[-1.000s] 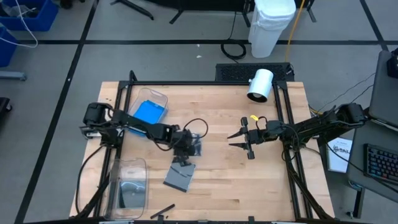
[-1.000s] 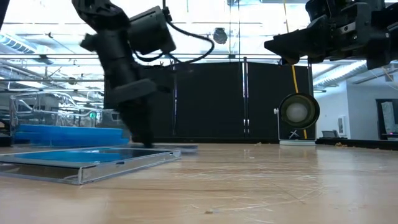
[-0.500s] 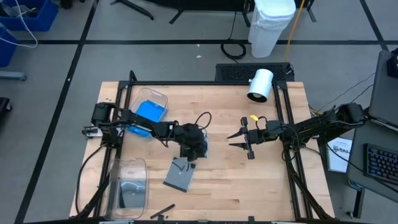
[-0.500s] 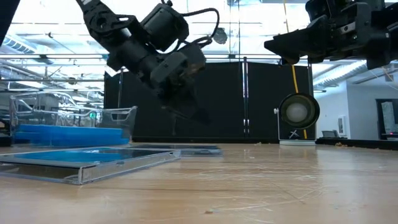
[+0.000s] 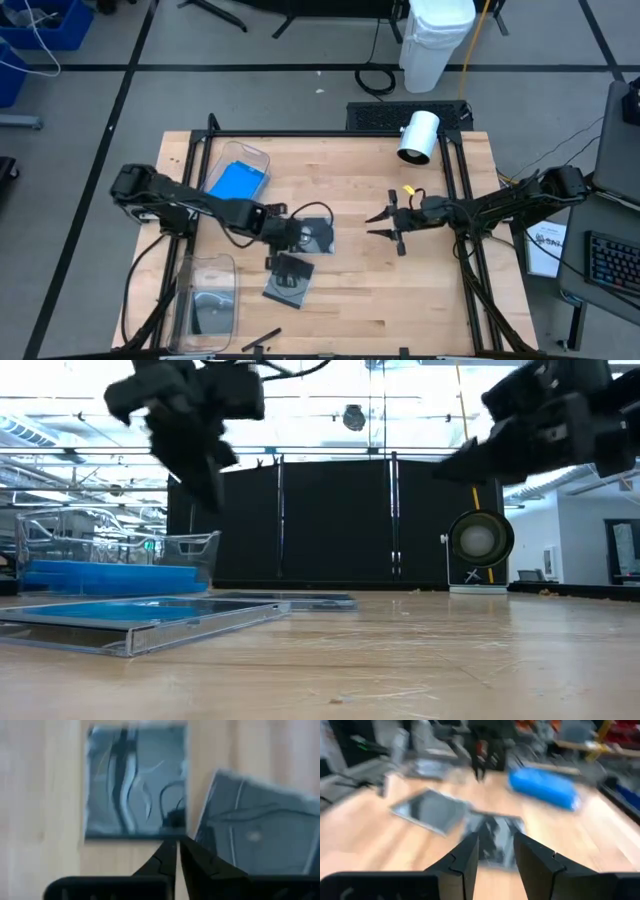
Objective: Pick & place jewel cases by type
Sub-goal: Put the top black CD case into the bottom transparent bin
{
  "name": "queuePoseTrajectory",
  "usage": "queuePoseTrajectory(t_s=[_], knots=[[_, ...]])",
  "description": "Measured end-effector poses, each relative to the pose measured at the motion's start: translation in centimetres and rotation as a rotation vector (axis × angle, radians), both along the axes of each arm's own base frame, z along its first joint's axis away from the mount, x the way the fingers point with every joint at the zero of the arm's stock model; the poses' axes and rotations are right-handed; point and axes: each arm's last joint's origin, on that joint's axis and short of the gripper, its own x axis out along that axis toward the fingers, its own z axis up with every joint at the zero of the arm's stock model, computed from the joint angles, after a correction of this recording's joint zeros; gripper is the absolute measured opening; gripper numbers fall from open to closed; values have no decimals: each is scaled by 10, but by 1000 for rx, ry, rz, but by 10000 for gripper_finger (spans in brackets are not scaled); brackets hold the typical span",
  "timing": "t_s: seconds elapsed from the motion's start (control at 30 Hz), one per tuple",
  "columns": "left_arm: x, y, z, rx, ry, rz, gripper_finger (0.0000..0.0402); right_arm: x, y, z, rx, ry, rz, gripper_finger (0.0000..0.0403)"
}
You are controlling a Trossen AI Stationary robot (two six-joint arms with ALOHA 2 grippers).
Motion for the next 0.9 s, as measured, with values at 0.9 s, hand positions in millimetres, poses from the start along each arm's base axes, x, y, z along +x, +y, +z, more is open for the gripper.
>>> queuePoseTrajectory(t_s=[0.9], knots=[[10, 29, -78, 75, 295, 106, 166, 81, 8, -58, 10, 633, -67, 181]])
